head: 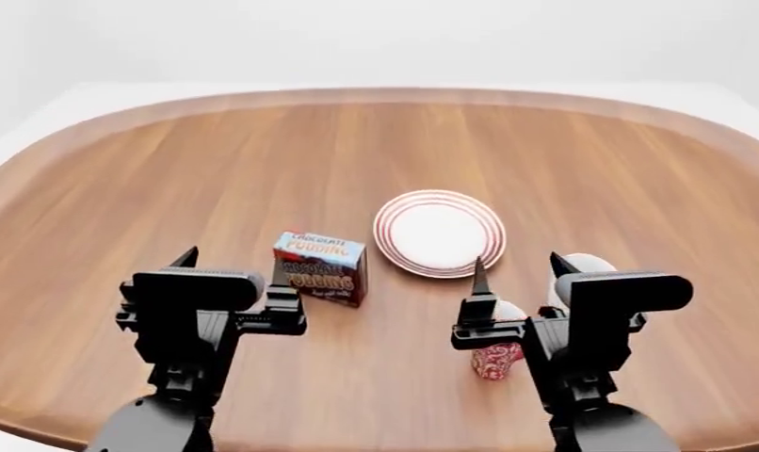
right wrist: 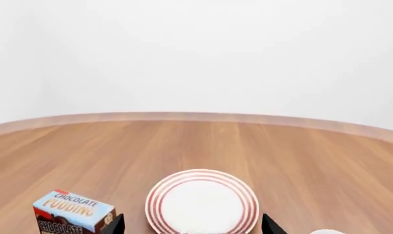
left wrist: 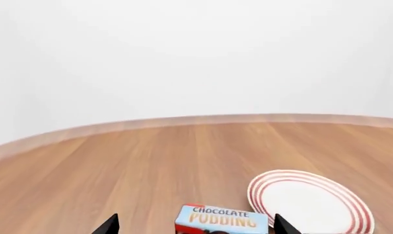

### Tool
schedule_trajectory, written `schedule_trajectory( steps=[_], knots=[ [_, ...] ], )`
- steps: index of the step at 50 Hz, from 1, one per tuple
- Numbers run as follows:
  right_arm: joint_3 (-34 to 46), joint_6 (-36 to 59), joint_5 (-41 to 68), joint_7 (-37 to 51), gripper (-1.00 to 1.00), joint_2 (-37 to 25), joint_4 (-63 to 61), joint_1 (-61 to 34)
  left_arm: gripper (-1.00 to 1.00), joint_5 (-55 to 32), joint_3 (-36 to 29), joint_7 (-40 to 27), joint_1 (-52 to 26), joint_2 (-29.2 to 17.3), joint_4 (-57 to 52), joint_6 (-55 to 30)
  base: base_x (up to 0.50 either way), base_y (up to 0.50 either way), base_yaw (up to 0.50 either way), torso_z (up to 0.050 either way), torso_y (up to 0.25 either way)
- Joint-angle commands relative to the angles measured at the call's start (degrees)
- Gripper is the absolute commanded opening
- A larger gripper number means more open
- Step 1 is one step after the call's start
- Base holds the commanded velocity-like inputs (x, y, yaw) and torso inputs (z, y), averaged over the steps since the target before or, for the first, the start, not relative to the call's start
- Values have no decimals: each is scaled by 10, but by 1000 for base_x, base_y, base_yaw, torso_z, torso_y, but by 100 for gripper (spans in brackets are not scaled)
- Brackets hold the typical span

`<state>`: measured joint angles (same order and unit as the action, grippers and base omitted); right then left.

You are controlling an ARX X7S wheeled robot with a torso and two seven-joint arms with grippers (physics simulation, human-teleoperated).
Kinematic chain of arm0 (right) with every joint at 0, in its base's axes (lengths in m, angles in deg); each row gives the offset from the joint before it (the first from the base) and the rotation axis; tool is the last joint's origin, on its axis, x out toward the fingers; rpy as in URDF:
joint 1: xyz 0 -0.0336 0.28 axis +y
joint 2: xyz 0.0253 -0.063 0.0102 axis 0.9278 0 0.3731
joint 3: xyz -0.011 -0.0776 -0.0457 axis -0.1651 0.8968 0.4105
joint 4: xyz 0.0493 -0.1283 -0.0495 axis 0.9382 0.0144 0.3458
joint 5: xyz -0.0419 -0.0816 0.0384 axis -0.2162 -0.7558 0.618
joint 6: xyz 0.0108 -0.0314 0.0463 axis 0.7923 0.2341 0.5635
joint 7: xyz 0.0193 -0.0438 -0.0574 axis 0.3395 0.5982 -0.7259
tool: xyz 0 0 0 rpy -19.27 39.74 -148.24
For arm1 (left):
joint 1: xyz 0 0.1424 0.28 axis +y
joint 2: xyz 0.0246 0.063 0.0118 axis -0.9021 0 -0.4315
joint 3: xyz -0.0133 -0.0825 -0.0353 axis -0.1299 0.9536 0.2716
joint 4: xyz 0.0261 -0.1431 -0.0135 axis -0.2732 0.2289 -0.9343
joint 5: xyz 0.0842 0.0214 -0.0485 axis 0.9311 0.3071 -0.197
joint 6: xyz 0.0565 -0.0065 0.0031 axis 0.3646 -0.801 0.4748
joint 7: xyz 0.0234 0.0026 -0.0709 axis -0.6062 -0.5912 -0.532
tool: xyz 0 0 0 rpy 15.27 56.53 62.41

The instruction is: Put the chocolate pudding to the right of the plate.

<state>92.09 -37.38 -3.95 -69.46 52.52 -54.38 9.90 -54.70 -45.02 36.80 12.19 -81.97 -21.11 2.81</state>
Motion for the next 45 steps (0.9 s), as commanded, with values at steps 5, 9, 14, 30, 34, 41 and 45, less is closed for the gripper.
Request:
schedule_trajectory(
  steps=[5, 9, 14, 30, 34, 41, 45],
  knots=[
    [0, 6, 10, 1, 100, -6, -9, 2, 100, -4, -2, -6, -4, -8, -8, -7, 500, 0, 0, 0, 0],
    [-2, 7, 15, 0, 100, -8, -11, 3, 100, -6, -2, -8, -2, -9, -12, -7, 500, 0, 0, 0, 0],
    [0, 6, 16, 0, 100, -9, -9, 3, 100, -7, -2, -11, -3, -11, -12, -7, 500, 0, 0, 0, 0],
    [3, 1, 23, 0, 100, -13, -3, 3, 100, -11, -5, -15, -1, -16, -5, 2, 500, 0, 0, 0, 1],
    [5, -1, 23, 1, 100, -14, -2, 3, 100, -11, -8, -15, -2, -17, -6, 2, 500, 0, 0, 0, 0],
    [0, -9, 36, -7, 100, -14, 3, 2, 100, -13, -8, -18, -1, -20, -8, 2, 214, 0, 0, 0, 1],
    [9, -8, 29, -2, 100, -17, -4, 2, 100, -15, -6, -19, 0, -21, -6, 3, 0, 0, 0, 0, 0]
  ],
)
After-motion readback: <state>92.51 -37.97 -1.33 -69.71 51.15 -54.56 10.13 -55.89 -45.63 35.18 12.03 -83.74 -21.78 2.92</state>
